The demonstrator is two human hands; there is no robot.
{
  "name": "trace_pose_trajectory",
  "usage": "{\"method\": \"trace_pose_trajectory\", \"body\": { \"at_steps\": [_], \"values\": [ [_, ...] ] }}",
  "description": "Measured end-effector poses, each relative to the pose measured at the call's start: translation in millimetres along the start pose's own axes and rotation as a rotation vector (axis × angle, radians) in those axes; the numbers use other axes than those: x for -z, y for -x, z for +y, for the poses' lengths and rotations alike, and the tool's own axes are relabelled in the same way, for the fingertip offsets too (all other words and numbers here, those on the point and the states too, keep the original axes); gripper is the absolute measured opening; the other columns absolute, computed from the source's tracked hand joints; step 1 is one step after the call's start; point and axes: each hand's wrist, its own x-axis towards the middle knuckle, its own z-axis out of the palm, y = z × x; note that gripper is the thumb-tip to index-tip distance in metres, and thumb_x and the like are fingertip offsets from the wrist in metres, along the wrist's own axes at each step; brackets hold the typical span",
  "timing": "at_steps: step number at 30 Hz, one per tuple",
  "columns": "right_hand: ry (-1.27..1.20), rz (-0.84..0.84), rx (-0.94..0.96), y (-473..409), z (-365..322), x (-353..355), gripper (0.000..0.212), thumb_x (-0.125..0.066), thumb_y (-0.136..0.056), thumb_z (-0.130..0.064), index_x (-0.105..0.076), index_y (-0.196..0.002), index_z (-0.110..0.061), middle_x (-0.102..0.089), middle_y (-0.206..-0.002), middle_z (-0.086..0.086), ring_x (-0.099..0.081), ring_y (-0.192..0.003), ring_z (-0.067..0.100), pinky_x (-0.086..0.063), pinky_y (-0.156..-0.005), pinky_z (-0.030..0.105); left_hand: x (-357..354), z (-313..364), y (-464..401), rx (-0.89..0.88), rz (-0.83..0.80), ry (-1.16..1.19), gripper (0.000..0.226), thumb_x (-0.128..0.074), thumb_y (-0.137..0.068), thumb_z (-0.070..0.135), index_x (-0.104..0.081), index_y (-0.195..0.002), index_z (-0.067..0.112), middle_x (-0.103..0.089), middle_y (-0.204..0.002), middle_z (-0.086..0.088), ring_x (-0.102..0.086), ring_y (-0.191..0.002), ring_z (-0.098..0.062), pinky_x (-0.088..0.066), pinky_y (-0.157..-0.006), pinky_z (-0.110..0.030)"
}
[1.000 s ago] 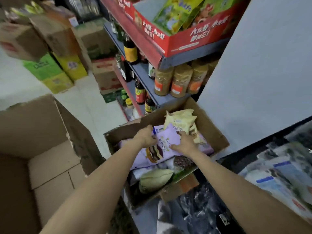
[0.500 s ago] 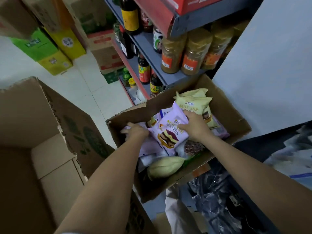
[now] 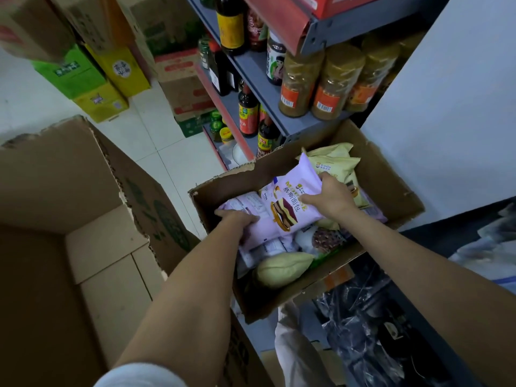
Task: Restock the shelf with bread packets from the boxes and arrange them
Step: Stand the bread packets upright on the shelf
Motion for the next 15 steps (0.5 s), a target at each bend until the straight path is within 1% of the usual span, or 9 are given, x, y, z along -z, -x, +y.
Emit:
{"method": "trace_pose_trajectory", "body": {
  "at_steps": [2,5,6,7,9,11,12,14,15],
  "values": [
    [-0.03,-0.011,-0.015,3,-2,1,0.04,-0.072,-0.079,-0.034,-0.043,-0.091,-0.009,-0.047,-0.091,0.007,-0.047,-0.084,0.025,-0.032,-0.068,0.031,-1,4,6,-0.012,-0.039,0.081,0.095,-0.076,-0.075,0.038,-0.024,-0.146,0.002,-0.039,-0.146,-0.015,-0.044,-0.131,-0.031,-0.039,-0.107,-0.042],
    [-0.074,0.025,-0.031,9,-4,5,0.036,-0.069,-0.081,-0.031,-0.048,-0.087,-0.003,-0.052,-0.088,0.013,-0.049,-0.081,0.028,-0.032,-0.065,0.03,-3,16,23,-0.023,-0.092,0.084,0.091,-0.074,-0.077,0.04,-0.025,-0.142,-0.001,-0.043,-0.141,-0.014,-0.046,-0.127,-0.031,-0.041,-0.105,-0.039],
    [-0.103,0.052,-0.034,12,-5,7,0.035,-0.069,-0.081,-0.031,-0.052,-0.09,-0.001,-0.055,-0.09,0.016,-0.052,-0.083,0.03,-0.033,-0.065,0.03,-1,20,28,-0.054,-0.067,0.077,0.092,-0.075,-0.075,0.04,-0.026,-0.141,-0.002,-0.044,-0.138,-0.015,-0.047,-0.125,-0.031,-0.043,-0.104,-0.039],
    [-0.151,0.084,-0.037,15,-7,11,0.036,-0.068,-0.081,-0.03,-0.056,-0.095,0.001,-0.059,-0.095,0.019,-0.055,-0.088,0.032,-0.034,-0.066,0.03,0,23,35,-0.065,-0.016,0.082,0.096,-0.078,-0.072,0.037,-0.022,-0.14,-0.002,-0.044,-0.135,-0.016,-0.048,-0.124,-0.031,-0.044,-0.102,-0.04],
    [-0.264,0.134,-0.054,22,-10,23,0.038,-0.066,-0.083,-0.027,-0.059,-0.108,0.0,-0.062,-0.107,0.019,-0.056,-0.1,0.033,-0.036,-0.071,0.03,4,25,53,-0.098,0.016,0.119,0.099,-0.08,-0.07,0.028,-0.015,-0.138,-0.003,-0.041,-0.133,-0.017,-0.046,-0.124,-0.031,-0.045,-0.1,-0.039],
    [-0.381,0.163,-0.064,31,-14,37,0.038,-0.064,-0.085,-0.023,-0.058,-0.116,-0.002,-0.061,-0.116,0.016,-0.056,-0.108,0.033,-0.039,-0.078,0.029,8,29,67,-0.187,0.037,0.121,0.093,-0.079,-0.072,0.024,-0.017,-0.135,-0.004,-0.04,-0.133,-0.018,-0.047,-0.122,-0.031,-0.046,-0.095,-0.033],
    [-0.43,0.179,-0.055,39,-17,45,0.039,-0.064,-0.085,-0.021,-0.056,-0.119,-0.004,-0.061,-0.119,0.014,-0.056,-0.11,0.031,-0.041,-0.081,0.031,11,28,80,-0.254,0.054,0.118,0.09,-0.078,-0.073,0.022,-0.018,-0.135,-0.005,-0.041,-0.133,-0.018,-0.048,-0.121,-0.031,-0.046,-0.089,-0.031],
    [-0.532,0.229,-0.032,61,-24,60,0.041,-0.065,-0.084,-0.02,-0.054,-0.123,-0.011,-0.06,-0.118,0.008,-0.057,-0.108,0.027,-0.046,-0.088,0.036,20,27,109,-0.366,0.082,0.132,0.087,-0.075,-0.076,0.02,-0.017,-0.136,-0.005,-0.044,-0.131,-0.019,-0.05,-0.119,-0.032,-0.045,-0.084,-0.033],
    [-0.571,0.26,-0.014,75,-27,68,0.041,-0.066,-0.084,-0.02,-0.055,-0.123,-0.013,-0.06,-0.114,0.005,-0.058,-0.104,0.024,-0.047,-0.086,0.035,25,25,122,-0.421,0.119,0.134,0.085,-0.074,-0.077,0.02,-0.018,-0.135,-0.004,-0.046,-0.129,-0.019,-0.051,-0.117,-0.033,-0.046,-0.084,-0.035]
  ]
}}
